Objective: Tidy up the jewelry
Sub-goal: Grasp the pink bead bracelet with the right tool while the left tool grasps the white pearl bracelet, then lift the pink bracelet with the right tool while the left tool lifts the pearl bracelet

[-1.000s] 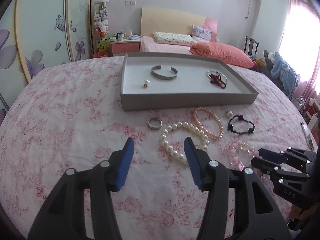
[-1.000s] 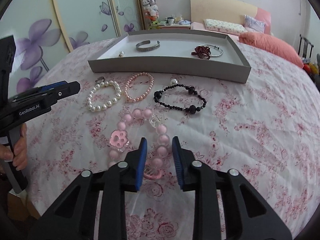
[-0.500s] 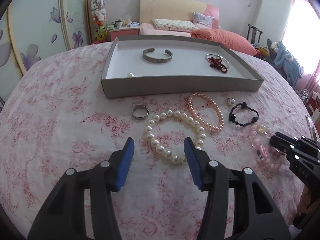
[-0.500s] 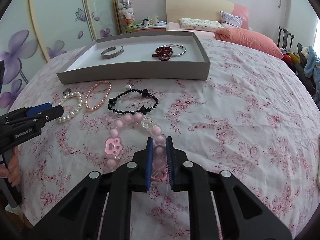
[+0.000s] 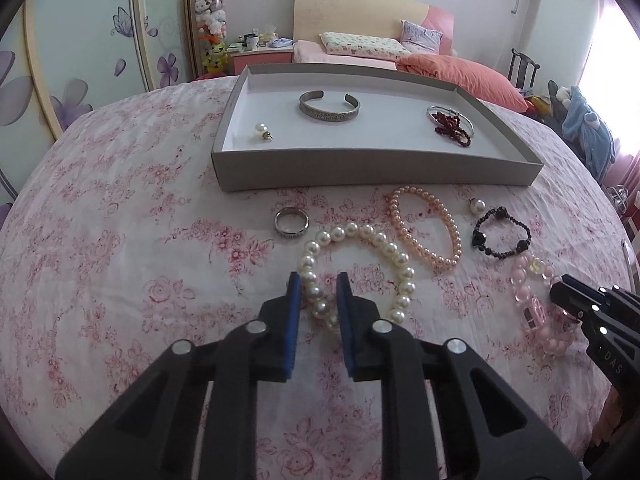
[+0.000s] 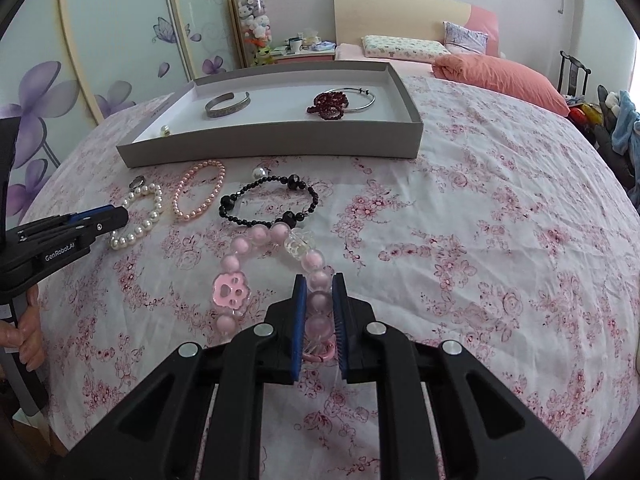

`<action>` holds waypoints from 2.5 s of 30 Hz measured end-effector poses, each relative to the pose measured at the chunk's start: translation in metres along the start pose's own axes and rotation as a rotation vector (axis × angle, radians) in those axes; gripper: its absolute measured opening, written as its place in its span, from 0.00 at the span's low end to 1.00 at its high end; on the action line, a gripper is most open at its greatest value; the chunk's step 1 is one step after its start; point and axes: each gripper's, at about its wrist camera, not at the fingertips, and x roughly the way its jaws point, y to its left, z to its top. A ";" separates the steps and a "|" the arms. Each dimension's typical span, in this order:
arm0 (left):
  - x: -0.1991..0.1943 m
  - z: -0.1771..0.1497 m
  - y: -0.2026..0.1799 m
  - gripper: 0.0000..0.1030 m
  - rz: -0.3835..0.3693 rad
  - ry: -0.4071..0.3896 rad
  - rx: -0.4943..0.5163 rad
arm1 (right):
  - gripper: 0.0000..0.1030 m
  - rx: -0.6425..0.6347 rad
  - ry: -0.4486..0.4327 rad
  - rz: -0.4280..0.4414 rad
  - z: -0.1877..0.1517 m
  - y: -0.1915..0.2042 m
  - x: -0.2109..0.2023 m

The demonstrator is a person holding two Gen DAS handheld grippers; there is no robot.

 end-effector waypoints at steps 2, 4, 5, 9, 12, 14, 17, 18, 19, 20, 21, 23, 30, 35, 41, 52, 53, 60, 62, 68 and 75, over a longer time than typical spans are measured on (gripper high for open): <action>0.000 0.001 -0.002 0.18 0.010 -0.001 0.007 | 0.14 0.003 0.003 -0.001 0.000 0.000 0.001; 0.001 0.000 -0.003 0.18 0.014 -0.006 0.014 | 0.14 0.007 0.004 0.002 0.000 -0.001 0.001; 0.001 0.000 -0.003 0.18 0.014 -0.010 0.016 | 0.14 0.008 0.004 0.003 0.000 -0.001 0.001; 0.000 -0.001 0.002 0.10 -0.012 -0.013 0.000 | 0.14 0.005 0.002 0.012 -0.002 -0.003 0.000; -0.004 -0.004 0.007 0.10 -0.022 -0.015 -0.006 | 0.14 0.019 -0.014 0.017 -0.003 -0.007 -0.004; -0.007 -0.007 0.011 0.10 -0.027 -0.019 -0.013 | 0.14 0.024 -0.036 0.020 -0.002 -0.008 -0.008; -0.016 -0.009 0.016 0.10 -0.034 -0.046 -0.021 | 0.14 0.027 -0.081 0.031 0.001 -0.010 -0.018; -0.020 -0.010 0.017 0.10 -0.039 -0.056 -0.022 | 0.14 0.028 -0.092 0.035 0.002 -0.011 -0.021; -0.025 -0.009 0.018 0.10 -0.047 -0.072 -0.022 | 0.14 0.028 -0.109 0.042 0.003 -0.011 -0.025; -0.030 -0.009 0.018 0.10 -0.050 -0.087 -0.021 | 0.14 0.029 -0.120 0.047 0.005 -0.011 -0.028; -0.034 -0.009 0.018 0.10 -0.053 -0.099 -0.020 | 0.14 0.030 -0.133 0.057 0.006 -0.011 -0.031; -0.043 -0.008 0.019 0.10 -0.071 -0.133 -0.017 | 0.13 0.029 -0.154 0.070 0.009 -0.010 -0.035; -0.067 -0.008 0.015 0.10 -0.114 -0.212 0.000 | 0.13 0.032 -0.192 0.140 0.013 -0.004 -0.046; -0.076 -0.007 0.012 0.10 -0.144 -0.238 0.005 | 0.13 0.027 -0.214 0.179 0.015 0.002 -0.051; -0.084 -0.006 0.011 0.10 -0.164 -0.259 0.004 | 0.13 0.028 -0.233 0.197 0.017 0.006 -0.056; -0.094 -0.004 0.009 0.10 -0.179 -0.297 0.001 | 0.13 0.041 -0.270 0.218 0.022 0.009 -0.064; -0.095 -0.004 0.008 0.10 -0.181 -0.300 0.002 | 0.13 0.041 -0.276 0.220 0.022 0.009 -0.065; -0.102 -0.002 0.006 0.10 -0.191 -0.320 0.006 | 0.13 0.043 -0.309 0.222 0.026 0.010 -0.072; -0.104 -0.003 0.005 0.10 -0.192 -0.328 0.008 | 0.13 0.042 -0.321 0.221 0.027 0.010 -0.075; -0.109 -0.002 0.005 0.10 -0.199 -0.340 0.003 | 0.13 0.049 -0.356 0.231 0.030 0.011 -0.083; -0.114 0.001 0.003 0.10 -0.207 -0.359 0.002 | 0.13 0.056 -0.383 0.239 0.034 0.012 -0.087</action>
